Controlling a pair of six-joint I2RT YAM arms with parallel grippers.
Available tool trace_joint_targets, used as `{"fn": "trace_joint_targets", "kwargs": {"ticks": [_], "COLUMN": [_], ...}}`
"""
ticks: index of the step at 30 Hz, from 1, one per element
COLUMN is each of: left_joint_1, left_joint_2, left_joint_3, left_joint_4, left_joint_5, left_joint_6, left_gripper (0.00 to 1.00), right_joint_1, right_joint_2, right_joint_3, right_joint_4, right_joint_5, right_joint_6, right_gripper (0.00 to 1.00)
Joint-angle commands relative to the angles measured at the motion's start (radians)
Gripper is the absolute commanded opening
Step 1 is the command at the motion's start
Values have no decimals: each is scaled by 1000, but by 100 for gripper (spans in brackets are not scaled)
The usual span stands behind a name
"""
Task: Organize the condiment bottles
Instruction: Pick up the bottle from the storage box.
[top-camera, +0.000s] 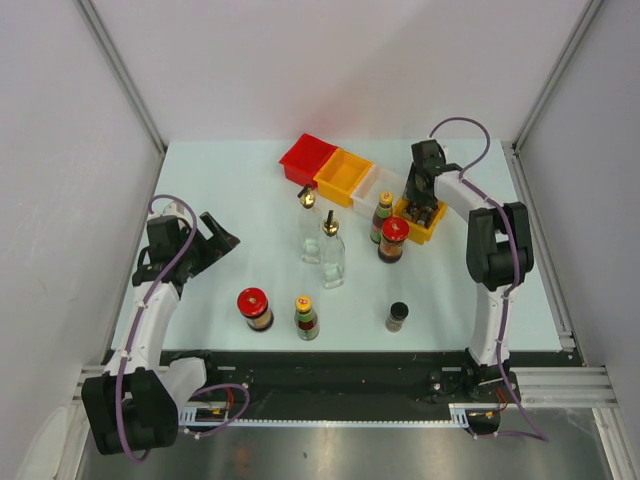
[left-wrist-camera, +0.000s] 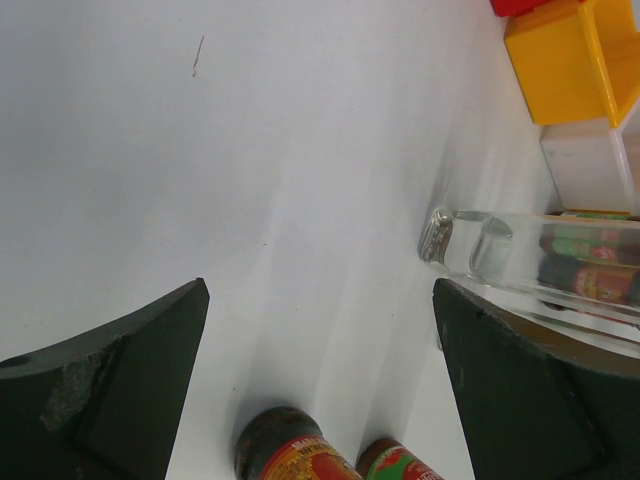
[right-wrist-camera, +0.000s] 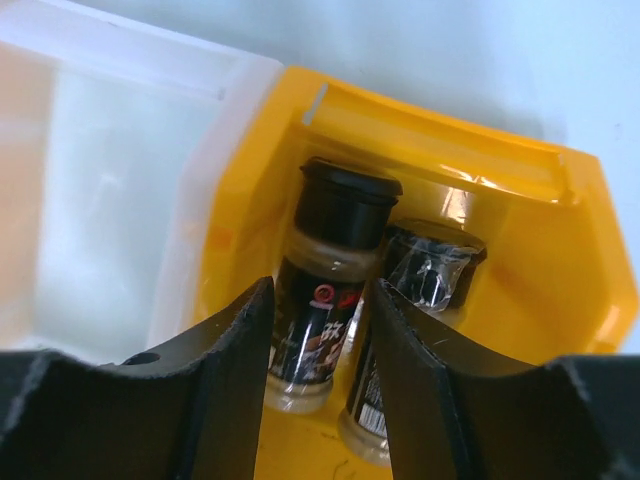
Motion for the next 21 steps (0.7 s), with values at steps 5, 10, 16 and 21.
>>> {"fn": "trace_joint_targets", "kwargs": {"ticks": [5,10,16,21], "left_joint_1": [7,7,7,7], "left_joint_2": [-3,-4,-4,-4], "left_joint_3": [5,3,3,3], "left_joint_4": [18,20,15,15], "left_joint_5": [2,3,2,0], "left_joint_6": [-6,-6,-3,-5], "left_gripper": [99,100,100,100], "right_joint_1": [-3,-6,-11,-14], "right_joint_2": [64,100,146,164], "right_joint_3": [64,67,69,61], "right_joint_4": [-54,-58,-72,-75], "right_joint_5": [24,22,21,16], "right_joint_6": [52,62,66,71], "right_gripper": [49,50,56,55]}}
